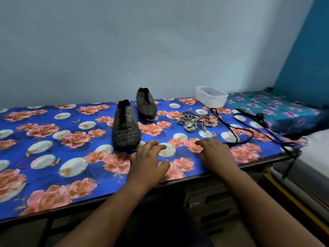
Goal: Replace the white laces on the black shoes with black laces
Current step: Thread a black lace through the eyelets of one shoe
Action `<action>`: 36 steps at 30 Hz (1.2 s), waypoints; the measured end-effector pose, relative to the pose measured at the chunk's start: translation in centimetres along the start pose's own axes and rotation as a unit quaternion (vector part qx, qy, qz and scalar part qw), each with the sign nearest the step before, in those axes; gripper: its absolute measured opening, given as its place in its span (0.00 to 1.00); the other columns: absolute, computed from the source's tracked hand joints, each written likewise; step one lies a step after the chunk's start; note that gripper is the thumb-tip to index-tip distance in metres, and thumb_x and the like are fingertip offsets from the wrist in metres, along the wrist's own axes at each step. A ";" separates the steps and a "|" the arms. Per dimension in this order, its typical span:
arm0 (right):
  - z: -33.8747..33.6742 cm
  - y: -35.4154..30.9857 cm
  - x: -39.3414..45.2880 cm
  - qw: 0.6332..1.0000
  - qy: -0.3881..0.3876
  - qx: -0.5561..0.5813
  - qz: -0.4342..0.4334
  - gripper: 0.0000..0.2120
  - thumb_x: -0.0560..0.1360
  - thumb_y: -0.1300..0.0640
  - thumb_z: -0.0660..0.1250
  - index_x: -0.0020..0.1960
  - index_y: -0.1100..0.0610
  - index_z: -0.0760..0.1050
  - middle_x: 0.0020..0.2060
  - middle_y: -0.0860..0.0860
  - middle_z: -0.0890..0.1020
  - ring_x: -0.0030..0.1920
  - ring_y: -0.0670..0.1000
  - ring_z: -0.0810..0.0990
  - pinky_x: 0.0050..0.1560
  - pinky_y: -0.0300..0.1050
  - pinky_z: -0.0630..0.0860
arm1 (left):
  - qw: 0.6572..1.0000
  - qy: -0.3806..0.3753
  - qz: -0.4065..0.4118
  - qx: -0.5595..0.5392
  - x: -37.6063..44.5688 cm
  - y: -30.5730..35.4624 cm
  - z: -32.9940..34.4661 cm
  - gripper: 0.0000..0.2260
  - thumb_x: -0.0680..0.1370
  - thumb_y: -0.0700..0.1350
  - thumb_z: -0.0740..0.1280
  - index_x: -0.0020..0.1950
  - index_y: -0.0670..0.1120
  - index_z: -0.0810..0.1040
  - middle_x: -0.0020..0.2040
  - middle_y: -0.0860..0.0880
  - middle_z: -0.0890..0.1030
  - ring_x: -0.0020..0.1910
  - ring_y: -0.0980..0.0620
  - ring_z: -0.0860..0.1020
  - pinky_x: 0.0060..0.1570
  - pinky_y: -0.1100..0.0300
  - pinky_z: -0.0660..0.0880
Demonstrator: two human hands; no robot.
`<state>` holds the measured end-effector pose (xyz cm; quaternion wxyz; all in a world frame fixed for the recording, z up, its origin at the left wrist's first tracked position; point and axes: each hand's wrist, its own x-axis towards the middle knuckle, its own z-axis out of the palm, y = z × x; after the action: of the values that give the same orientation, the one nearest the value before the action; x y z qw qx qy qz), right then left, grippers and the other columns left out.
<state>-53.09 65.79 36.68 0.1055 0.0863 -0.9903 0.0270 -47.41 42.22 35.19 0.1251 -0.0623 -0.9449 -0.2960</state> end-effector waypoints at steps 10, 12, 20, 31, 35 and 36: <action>0.0 6.6 1.0 0.990 -0.024 -0.122 0.067 0.11 0.82 0.52 0.60 0.60 0.45 0.78 0.58 0.48 0.80 0.65 0.55 0.71 0.60 0.55 0.68 | 0.997 -0.039 -0.025 -0.057 0.7 0.3 1.2 0.14 0.75 0.54 0.69 0.61 0.57 0.80 0.54 0.59 0.78 0.56 0.55 0.76 0.60 0.51 0.73; 0.1 5.3 1.1 0.994 -0.008 -0.098 0.047 0.09 0.82 0.50 0.60 0.59 0.45 0.78 0.58 0.48 0.80 0.65 0.54 0.71 0.61 0.55 0.68 | 0.995 -0.028 -0.032 -0.093 0.8 0.2 1.2 0.12 0.76 0.50 0.70 0.60 0.55 0.81 0.48 0.61 0.76 0.48 0.59 0.76 0.56 0.53 0.74; -0.7 -6.5 -0.2 0.946 0.061 0.278 -0.158 0.04 0.79 0.48 0.65 0.50 0.46 0.79 0.40 0.41 0.83 0.47 0.49 0.79 0.50 0.53 0.75 | 0.979 0.015 0.014 -0.204 0.1 -0.3 -1.0 0.13 0.81 0.52 0.69 0.65 0.55 0.81 0.47 0.63 0.84 0.47 0.61 0.81 0.46 0.64 0.75; -0.4 -12.9 -0.5 0.874 -0.047 0.434 -0.215 0.05 0.82 0.50 0.66 0.56 0.47 0.75 0.36 0.46 0.83 0.40 0.43 0.80 0.42 0.39 0.73 | 0.979 0.024 -0.028 -0.200 -2.0 -4.7 -6.8 0.02 0.78 0.45 0.73 0.47 0.50 0.86 0.40 0.56 0.86 0.41 0.60 0.83 0.40 0.68 0.76; -0.2 -13.8 0.0 0.910 -0.057 0.324 -0.252 0.08 0.82 0.45 0.64 0.52 0.47 0.77 0.35 0.44 0.77 0.37 0.42 0.74 0.36 0.40 0.67 | 0.988 0.026 -0.010 -0.150 -2.3 -5.3 -7.6 0.03 0.77 0.50 0.74 0.47 0.52 0.87 0.38 0.57 0.85 0.38 0.56 0.83 0.39 0.61 0.78; -0.5 -13.8 0.1 0.911 -0.054 0.314 -0.261 0.08 0.82 0.45 0.64 0.50 0.49 0.77 0.34 0.43 0.76 0.36 0.41 0.73 0.35 0.39 0.65 | 0.987 0.023 -0.011 -0.158 -2.4 -5.4 -7.6 0.03 0.78 0.49 0.74 0.47 0.51 0.87 0.38 0.56 0.85 0.38 0.54 0.83 0.40 0.58 0.78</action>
<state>-50.70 52.24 37.66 0.0229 0.3717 -0.8771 0.3034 -44.62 33.28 37.62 0.1325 -0.0643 -0.8836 -0.4445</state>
